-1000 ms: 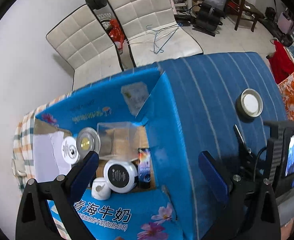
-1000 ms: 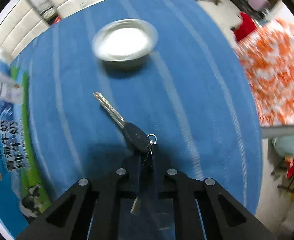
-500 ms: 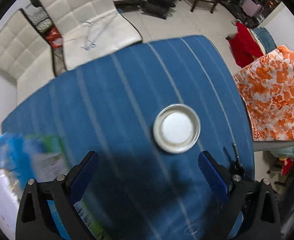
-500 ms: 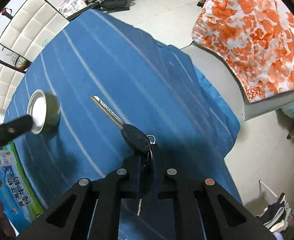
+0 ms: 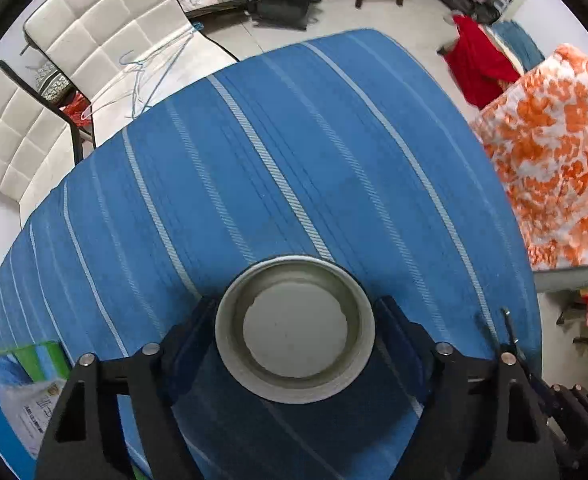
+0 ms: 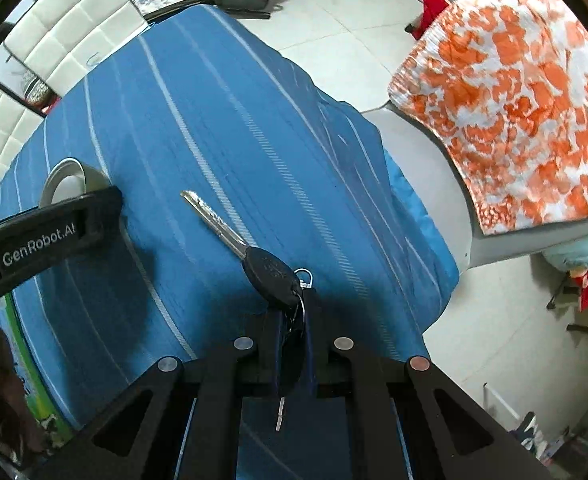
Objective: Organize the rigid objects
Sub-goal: 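Carry the tape roll and car key over the blue box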
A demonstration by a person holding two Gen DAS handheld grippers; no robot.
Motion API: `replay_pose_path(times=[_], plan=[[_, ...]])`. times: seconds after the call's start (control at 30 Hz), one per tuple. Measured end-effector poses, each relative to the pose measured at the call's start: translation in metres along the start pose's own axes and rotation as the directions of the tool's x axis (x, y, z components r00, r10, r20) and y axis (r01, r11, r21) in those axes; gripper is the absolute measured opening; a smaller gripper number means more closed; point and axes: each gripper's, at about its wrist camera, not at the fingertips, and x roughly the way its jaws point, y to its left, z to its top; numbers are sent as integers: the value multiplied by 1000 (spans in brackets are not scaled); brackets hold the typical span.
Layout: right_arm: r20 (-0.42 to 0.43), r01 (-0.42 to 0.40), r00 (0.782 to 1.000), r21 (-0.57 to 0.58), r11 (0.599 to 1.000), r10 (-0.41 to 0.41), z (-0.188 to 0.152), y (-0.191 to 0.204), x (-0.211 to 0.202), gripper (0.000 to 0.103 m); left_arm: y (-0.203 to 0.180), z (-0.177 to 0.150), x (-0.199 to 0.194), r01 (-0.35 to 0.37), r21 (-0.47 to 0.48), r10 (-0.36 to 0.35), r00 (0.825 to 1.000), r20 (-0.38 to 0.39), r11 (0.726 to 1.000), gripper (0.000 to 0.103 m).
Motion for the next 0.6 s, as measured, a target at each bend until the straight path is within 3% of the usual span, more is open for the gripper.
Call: replay_pose_path(times=[0.03, 0.23, 0.6], plan=[[0, -5, 1000, 0, 1000, 5, 0, 0, 0, 10, 0, -1, -4, -5, -6, 5, 1000, 13, 1000, 62], [42, -21, 999, -23, 1000, 22, -4, 12, -23, 10, 13, -16, -14, -10, -28, 11, 1000, 12, 1000, 62], [180, -126, 972, -152, 980, 153, -36, 69, -131, 10, 70, -76, -124, 68, -143, -39, 979, 198, 987, 62]])
